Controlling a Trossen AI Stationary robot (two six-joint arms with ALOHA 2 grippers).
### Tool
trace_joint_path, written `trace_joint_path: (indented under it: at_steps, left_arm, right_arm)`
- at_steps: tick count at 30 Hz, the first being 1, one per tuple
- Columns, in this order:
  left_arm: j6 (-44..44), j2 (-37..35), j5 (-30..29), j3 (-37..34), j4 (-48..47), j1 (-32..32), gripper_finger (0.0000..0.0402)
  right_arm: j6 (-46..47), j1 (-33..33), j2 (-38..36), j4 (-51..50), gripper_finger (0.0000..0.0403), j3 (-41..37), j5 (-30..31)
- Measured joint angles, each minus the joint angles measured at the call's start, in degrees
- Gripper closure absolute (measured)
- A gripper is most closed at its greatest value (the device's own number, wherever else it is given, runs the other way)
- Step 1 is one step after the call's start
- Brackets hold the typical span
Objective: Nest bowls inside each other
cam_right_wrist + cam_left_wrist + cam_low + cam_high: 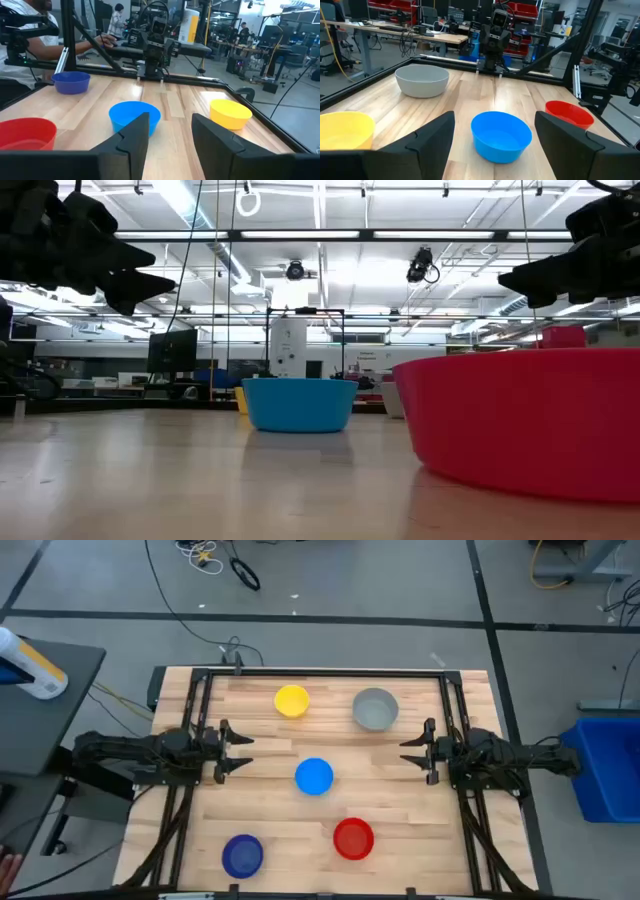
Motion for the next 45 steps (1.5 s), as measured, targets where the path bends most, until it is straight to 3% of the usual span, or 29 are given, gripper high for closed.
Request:
trace_joint_path:
  at_steps: [45]
  left_arm:
    - [0.0, 0.0, 0.0, 0.0, 0.0, 0.0, 0.0116]
  right_arm:
    - [0.0, 0.0, 0.0, 0.0, 0.024, 0.0, 0.0]
